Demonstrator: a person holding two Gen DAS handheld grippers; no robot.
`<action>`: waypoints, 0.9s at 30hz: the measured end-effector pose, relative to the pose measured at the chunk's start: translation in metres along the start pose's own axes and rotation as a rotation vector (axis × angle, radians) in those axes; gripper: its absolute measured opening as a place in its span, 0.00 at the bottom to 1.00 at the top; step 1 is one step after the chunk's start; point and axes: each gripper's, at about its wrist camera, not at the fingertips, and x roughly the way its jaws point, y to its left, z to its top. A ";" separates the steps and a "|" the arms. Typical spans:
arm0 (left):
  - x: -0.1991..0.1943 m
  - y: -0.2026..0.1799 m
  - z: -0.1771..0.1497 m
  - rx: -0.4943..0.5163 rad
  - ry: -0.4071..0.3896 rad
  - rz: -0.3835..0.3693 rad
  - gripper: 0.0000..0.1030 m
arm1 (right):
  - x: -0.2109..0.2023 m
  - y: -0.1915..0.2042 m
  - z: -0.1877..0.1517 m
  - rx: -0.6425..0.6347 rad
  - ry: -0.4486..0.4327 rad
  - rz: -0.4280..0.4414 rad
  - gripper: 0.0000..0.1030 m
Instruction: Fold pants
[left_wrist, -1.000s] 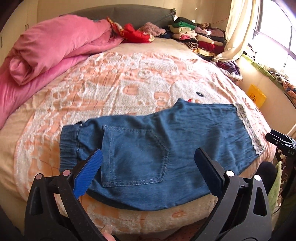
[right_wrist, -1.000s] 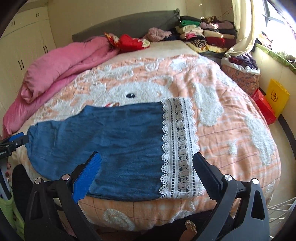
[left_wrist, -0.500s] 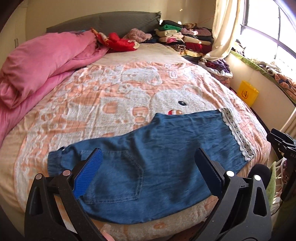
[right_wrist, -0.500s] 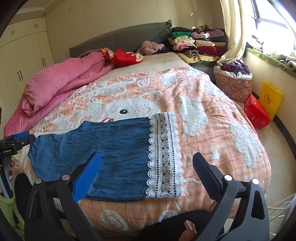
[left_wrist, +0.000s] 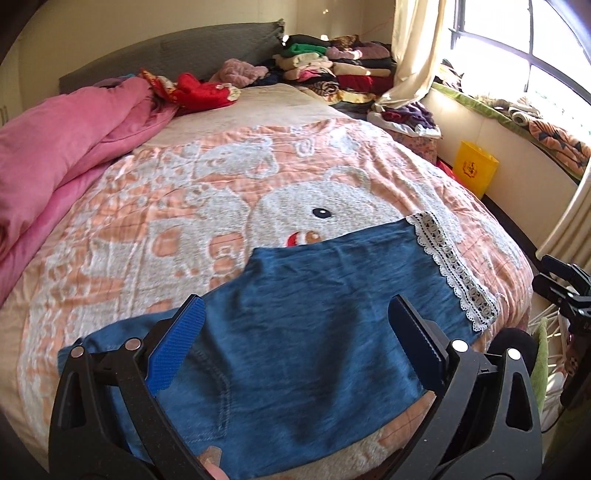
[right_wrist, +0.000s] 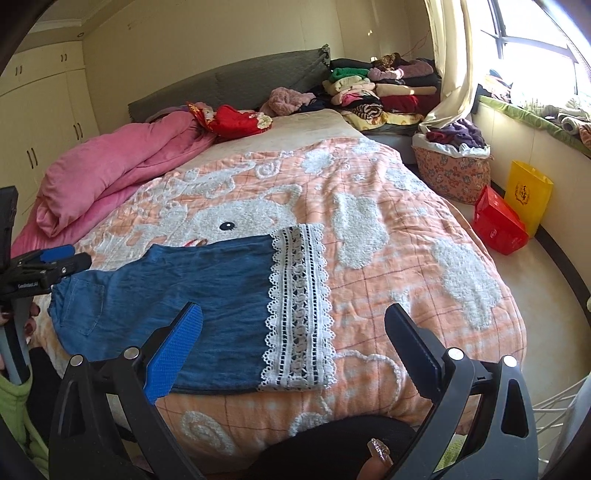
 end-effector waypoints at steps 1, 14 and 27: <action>0.003 -0.002 0.002 0.007 0.003 -0.004 0.91 | 0.001 -0.001 -0.001 0.003 0.003 -0.001 0.96; 0.046 -0.036 0.025 0.089 0.037 -0.044 0.91 | 0.029 -0.009 -0.022 0.046 0.080 0.006 0.96; 0.117 -0.077 0.056 0.207 0.121 -0.118 0.90 | 0.064 -0.008 -0.039 0.123 0.171 0.027 0.96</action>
